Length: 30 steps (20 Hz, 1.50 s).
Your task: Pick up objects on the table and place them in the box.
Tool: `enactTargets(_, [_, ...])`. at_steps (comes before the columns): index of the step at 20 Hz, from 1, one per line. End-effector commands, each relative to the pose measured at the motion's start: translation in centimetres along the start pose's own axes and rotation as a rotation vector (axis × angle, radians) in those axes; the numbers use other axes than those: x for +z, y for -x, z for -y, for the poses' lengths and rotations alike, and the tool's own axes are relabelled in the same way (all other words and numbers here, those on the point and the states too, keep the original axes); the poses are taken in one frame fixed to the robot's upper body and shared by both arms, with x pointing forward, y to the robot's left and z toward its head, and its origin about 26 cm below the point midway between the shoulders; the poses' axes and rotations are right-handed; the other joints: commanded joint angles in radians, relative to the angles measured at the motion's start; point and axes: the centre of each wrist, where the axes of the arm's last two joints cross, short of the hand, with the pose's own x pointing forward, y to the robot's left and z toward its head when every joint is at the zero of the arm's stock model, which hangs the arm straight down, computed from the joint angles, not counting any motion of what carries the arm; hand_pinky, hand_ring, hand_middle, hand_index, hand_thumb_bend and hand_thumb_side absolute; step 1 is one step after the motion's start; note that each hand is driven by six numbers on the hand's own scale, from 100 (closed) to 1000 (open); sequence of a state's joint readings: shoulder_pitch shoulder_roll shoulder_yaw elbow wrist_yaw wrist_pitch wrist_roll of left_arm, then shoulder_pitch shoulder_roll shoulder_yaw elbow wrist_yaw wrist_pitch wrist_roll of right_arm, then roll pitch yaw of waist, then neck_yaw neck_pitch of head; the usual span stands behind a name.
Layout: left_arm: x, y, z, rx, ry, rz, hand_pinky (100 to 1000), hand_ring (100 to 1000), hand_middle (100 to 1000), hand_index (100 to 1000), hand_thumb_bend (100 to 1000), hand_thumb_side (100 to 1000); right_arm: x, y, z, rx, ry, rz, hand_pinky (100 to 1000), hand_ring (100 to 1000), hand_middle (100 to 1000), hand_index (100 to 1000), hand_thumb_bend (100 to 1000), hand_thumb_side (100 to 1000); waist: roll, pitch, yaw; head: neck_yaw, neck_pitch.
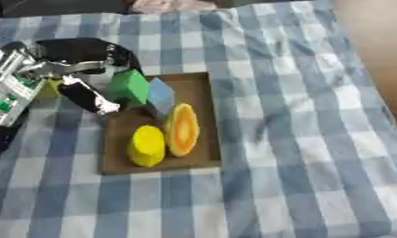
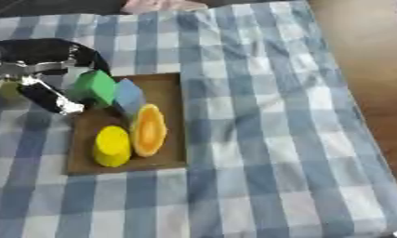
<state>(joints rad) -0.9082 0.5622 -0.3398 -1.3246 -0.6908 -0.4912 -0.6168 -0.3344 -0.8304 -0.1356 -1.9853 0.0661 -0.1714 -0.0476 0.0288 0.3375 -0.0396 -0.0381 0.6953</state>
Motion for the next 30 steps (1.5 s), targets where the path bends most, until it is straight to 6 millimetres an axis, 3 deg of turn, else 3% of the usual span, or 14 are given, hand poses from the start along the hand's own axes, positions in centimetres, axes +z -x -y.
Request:
enactTargets(1, [2.0,-0.1,-2.2,-0.089,-0.002,0.004,994,951,850,939,435,949,-0.4,-0.5,0.9,0.02,0.005,0.024,879,745,622,839,100,476,-0.003,-0.02,0.002,-0.007,0.004])
enactTargets(5, [2.9,-0.6,-3.4,-0.103,-0.038,0.021,999,957,852,941,484,939,-0.4,-0.4,0.8,0.018,0.001,0.019,879,745,620,837,100,469,-0.004,-0.024,0.006,-0.01,0.003])
enactTargets(7, [3.1,-0.7,-3.6,-0.105,-0.044,0.026,1000,956,850,940,460,918,-0.4,-0.4,0.8,0.016,-0.002,0.018,879,744,620,837,100,464,-0.005,-0.026,0.007,-0.01,0.002])
enactTargets(11, [3.4,-0.9,-4.0,-0.092,-0.067,0.04,994,945,836,927,318,781,-0.3,-0.3,0.8,0.014,-0.004,0.015,880,744,620,838,100,461,-0.007,-0.026,0.008,-0.012,0.001])
enactTargets(13, [3.5,-0.9,-4.2,-0.081,-0.086,0.04,992,941,832,925,293,765,-0.3,-0.3,0.8,0.013,-0.004,0.015,880,744,620,838,100,462,-0.007,-0.026,0.01,-0.011,0.001])
enactTargets(17, [4.2,-0.7,-4.9,-0.065,-0.132,0.017,979,930,820,913,192,610,-0.3,-0.3,0.8,0.013,-0.006,0.015,880,744,620,838,100,459,-0.008,-0.026,0.011,-0.012,0.0])
enactTargets(21, [6.1,1.1,-5.6,-0.043,-0.176,-0.108,972,930,823,909,219,556,-0.3,-0.3,0.9,0.019,-0.006,0.016,879,745,621,838,100,458,-0.005,-0.025,0.012,-0.011,-0.002])
enactTargets(24, [7.8,3.3,-5.3,-0.023,-0.175,-0.236,968,935,829,915,280,567,-0.2,-0.3,0.9,0.024,-0.005,0.015,879,745,621,838,100,459,-0.002,-0.024,0.013,-0.012,-0.007])
enactTargets(30, [10.5,6.7,-3.4,0.027,-0.16,-0.42,970,938,841,934,313,620,-0.3,-0.4,1.1,0.03,0.003,0.019,880,745,621,838,100,463,0.003,-0.02,0.012,-0.015,-0.015])
